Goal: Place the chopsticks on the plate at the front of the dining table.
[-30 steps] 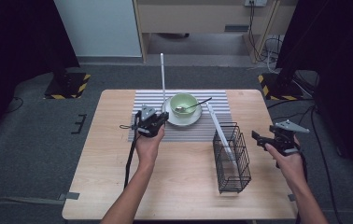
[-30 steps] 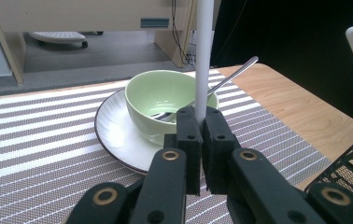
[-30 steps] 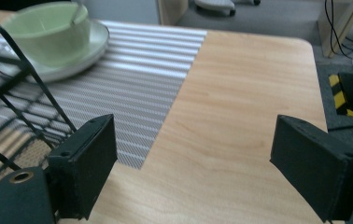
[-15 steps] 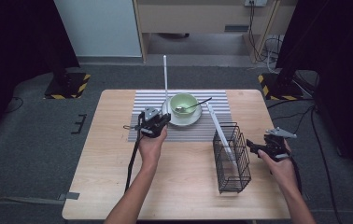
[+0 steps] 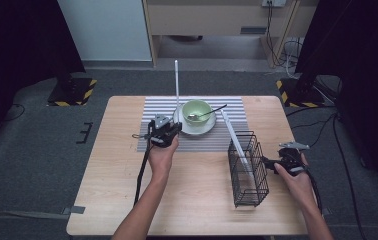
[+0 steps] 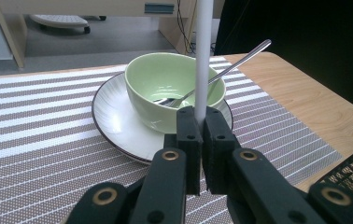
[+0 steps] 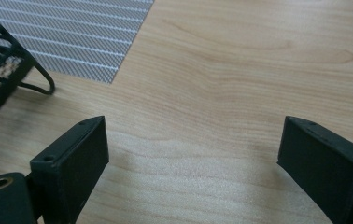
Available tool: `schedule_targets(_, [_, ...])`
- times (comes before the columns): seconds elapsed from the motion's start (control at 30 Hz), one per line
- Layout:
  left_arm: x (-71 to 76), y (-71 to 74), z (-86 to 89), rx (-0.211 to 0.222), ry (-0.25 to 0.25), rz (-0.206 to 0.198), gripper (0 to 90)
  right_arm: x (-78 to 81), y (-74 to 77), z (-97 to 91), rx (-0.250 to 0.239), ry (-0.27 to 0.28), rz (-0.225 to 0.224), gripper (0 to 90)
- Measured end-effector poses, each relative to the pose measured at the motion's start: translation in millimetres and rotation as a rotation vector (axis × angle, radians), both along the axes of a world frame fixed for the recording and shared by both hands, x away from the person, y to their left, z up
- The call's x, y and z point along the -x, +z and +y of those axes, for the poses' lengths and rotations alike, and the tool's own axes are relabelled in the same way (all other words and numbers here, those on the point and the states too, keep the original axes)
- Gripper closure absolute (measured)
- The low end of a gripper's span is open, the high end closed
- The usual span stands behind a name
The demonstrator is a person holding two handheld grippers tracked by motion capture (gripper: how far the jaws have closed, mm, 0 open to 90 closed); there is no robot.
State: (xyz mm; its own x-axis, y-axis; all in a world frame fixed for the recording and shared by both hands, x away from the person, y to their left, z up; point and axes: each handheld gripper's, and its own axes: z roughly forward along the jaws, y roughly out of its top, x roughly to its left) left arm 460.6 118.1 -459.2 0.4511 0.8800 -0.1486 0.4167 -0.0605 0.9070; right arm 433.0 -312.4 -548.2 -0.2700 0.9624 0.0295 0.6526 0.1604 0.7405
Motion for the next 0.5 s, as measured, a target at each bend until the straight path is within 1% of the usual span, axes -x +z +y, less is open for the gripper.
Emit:
schedule_targets(0.13, [-1.5,-1.3,-1.0,-0.005,0.002,0.009,86.4,-1.3,-5.8,1.3,0.024,-0.005,0.012,8.7])
schedule_targets(0.17, [-1.8,-1.2,-0.2,-0.011,0.005,0.01,86.4,-1.4,-5.7,1.1,0.023,-0.006,0.012,8.7])
schedule_targets(0.43, [-2.0,1.1,2.6,-0.006,0.011,0.01,86.4,-0.6,-7.0,-0.2,0.019,-0.01,0.002,8.0])
schedule_targets(0.5, [-2.2,3.5,3.7,-0.021,0.01,0.004,86.4,-0.3,-7.0,-0.1,0.019,-0.013,0.002,7.9])
